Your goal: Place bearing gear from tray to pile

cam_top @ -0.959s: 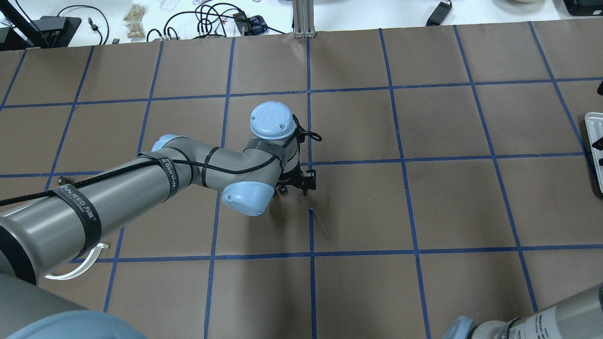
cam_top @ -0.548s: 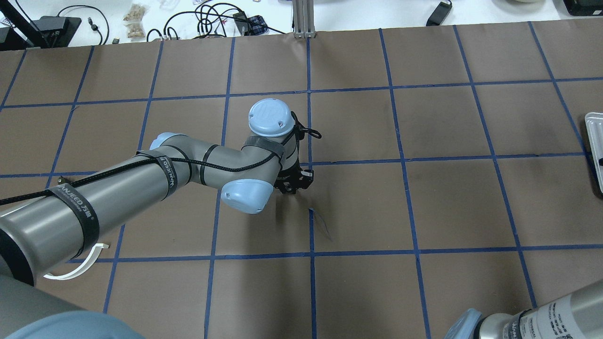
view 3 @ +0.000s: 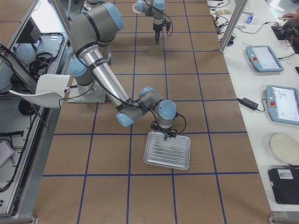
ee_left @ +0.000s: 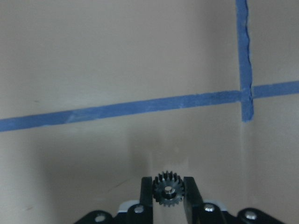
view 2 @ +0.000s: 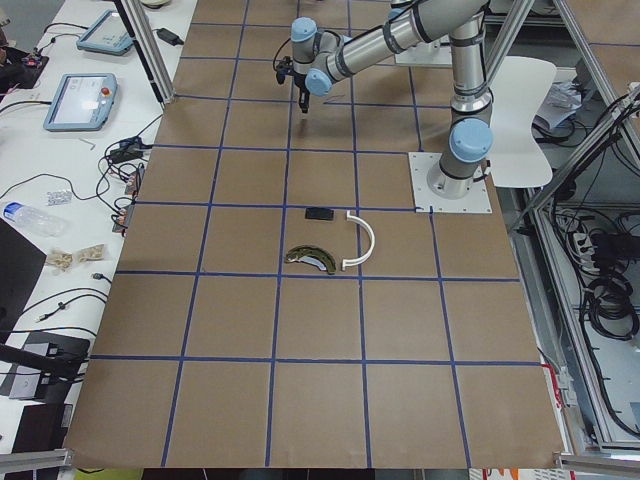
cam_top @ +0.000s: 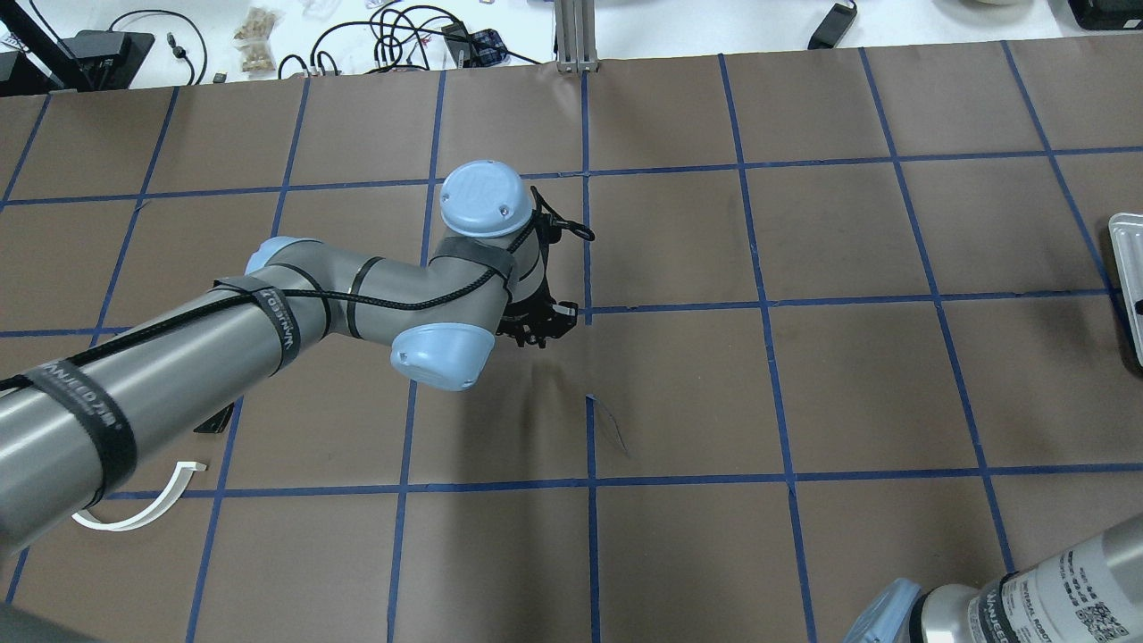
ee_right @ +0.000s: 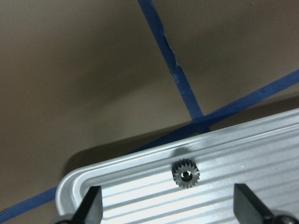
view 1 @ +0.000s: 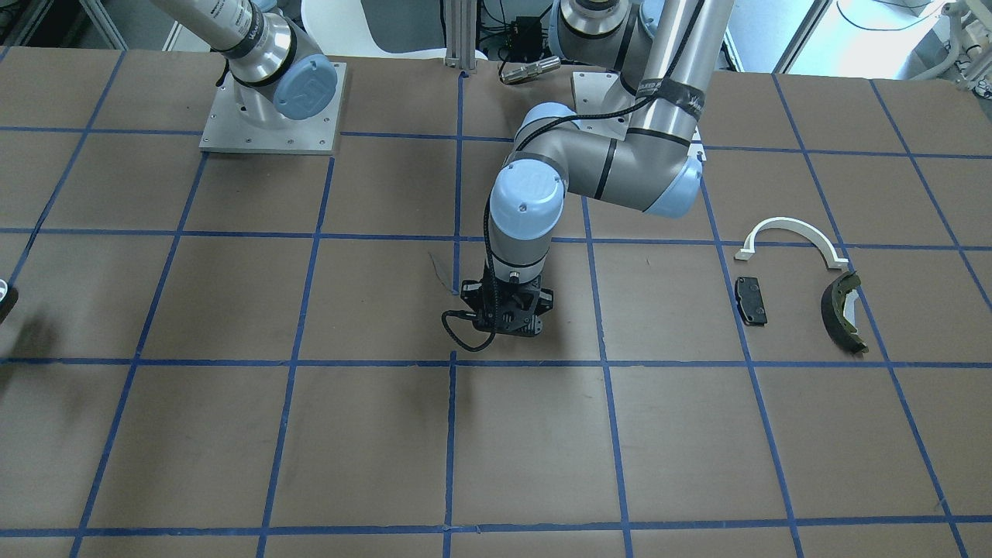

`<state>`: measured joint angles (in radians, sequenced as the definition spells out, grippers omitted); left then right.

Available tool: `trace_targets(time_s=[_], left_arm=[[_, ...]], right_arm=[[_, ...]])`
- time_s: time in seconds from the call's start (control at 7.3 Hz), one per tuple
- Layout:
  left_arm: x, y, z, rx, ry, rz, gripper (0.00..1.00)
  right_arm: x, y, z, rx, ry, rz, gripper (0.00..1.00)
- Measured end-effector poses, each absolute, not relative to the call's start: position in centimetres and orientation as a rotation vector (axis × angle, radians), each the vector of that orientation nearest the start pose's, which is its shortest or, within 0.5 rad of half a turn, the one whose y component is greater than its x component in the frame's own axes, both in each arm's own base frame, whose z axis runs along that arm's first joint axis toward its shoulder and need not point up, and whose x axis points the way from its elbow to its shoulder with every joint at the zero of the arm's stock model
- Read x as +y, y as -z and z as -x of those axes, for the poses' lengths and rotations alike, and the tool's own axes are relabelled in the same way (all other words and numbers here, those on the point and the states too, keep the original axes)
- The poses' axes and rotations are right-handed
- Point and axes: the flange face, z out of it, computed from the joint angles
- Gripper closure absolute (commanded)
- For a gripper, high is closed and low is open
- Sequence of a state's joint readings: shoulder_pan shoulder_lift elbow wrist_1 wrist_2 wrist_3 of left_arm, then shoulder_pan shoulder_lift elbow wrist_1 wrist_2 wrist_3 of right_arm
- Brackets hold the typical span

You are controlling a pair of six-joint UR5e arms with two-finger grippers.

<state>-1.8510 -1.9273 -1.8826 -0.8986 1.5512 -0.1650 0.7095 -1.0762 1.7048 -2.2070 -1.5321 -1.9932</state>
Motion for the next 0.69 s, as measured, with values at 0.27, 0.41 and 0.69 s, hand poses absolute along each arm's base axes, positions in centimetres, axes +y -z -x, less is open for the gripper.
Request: trace_targets(time_s=[0.27,0.41,0.69], left_arm=[[-49.6,-26.6,22.0,3.142,-0.098,-0.243,1.0],[-49.3,-28.9,17.6,3.133,-0.145,-0.301,1.0],[-48.2,-30.9,7.7,3.096,-0.181,-0.389,1.0]], right_arm=[[-51.2,-19.9,37.9,2.638,0.139,1.681,0.0],[-51.5,-19.8,37.9,2.64,0.167,1.691,0.0],[-51.8,-19.7,38.3,2.66,0.185,1.721,0.0]])
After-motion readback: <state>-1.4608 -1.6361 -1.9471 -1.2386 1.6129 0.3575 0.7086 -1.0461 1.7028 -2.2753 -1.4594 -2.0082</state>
